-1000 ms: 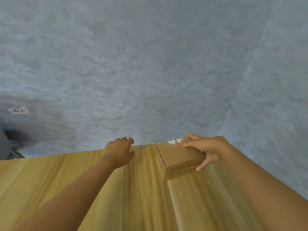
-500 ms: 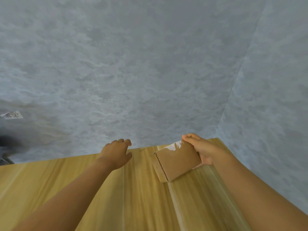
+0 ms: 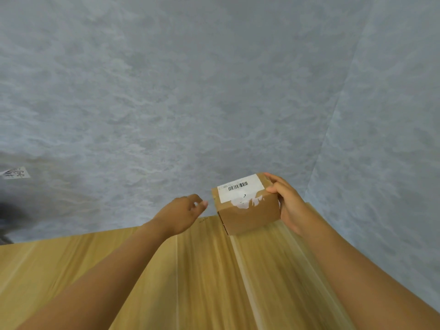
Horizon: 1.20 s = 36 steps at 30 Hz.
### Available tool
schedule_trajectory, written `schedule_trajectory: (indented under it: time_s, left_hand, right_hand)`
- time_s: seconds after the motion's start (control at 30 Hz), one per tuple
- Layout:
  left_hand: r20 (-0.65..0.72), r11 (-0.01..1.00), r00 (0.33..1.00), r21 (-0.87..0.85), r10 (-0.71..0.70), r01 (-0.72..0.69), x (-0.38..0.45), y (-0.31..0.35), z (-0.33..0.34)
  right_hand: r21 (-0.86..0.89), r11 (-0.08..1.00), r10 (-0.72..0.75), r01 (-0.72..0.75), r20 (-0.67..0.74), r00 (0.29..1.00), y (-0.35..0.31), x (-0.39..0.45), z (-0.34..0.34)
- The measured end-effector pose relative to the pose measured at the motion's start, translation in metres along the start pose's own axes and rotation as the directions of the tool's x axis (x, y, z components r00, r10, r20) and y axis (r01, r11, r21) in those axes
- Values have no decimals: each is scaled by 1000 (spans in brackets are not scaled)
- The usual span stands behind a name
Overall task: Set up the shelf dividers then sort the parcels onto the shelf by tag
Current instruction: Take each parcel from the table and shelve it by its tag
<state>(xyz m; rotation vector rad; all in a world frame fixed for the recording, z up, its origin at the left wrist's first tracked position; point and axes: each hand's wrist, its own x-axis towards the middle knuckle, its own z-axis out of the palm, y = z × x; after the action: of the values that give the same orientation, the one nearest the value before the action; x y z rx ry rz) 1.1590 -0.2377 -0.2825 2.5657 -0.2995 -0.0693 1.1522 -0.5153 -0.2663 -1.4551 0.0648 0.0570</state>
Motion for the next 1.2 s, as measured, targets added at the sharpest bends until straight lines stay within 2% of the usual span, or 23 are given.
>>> schedule_trajectory:
  time_s: [0.1,0.17,0.23,0.43,0.57,0.67,0.73,0.8,0.83,0.9,1.0,1.03,1.1,1.2]
  left_hand:
    - [157,903,987,-415,-47,109,-3,22,-10]
    - [250,788,967,-588,-37,182,-6,31,-14]
    - [252,709,967,-674,-45,208,-7,34,-16]
    - [124,726,992,-680,-17,98,-10,37,-5]
    - [88,714,996,-700,35,37,-11,35,4]
    - [24,701,998,-713,53,-20,-13,29,7]
    - [-12,650,999,-759,38,-34,-11,25,7]
    - [12,532,1000,-846,-22,22,-10,27,4]
    - [54,488,997,-870,-51,72,-11,30,1]
    - [156,462,985,-870,-74,172,-11,33,-3]
    - [270,355,954,-885,-135,300,-9,33,-3]
    - [269,324,954,-897,-136,299,-9,32,-3]
    - [216,327,972,-915,-95,236,-9,30,-2]
    - [141,380,989,-914,-36,144,-10,30,-3]
  right_hand:
    - [54,996,-66,64,40,997,-2,1,9]
    - [92,992,-90,84,72,993,-3,2,14]
    - [126,989,-85,73,95,992,-4,0,17]
    - [162,981,82,-107,152,985,0,-4,21]
    - [28,977,207,-212,122,971,1,-8,27]
    - [-70,969,245,-238,118,962,1,-12,29]
    - [-120,968,230,-218,98,968,0,-14,27]
    - [-163,980,134,-114,113,985,1,-14,24]
    - [-194,980,76,-48,140,987,2,-14,23]
    - [-251,965,-26,71,177,984,3,-16,23]
    - [-261,951,-118,168,198,973,3,-19,25]
    - [-263,947,-126,182,214,969,2,-19,26]
    - [-243,958,-95,150,223,970,0,-22,28]
    - [-103,995,37,-20,166,986,-4,-20,27]
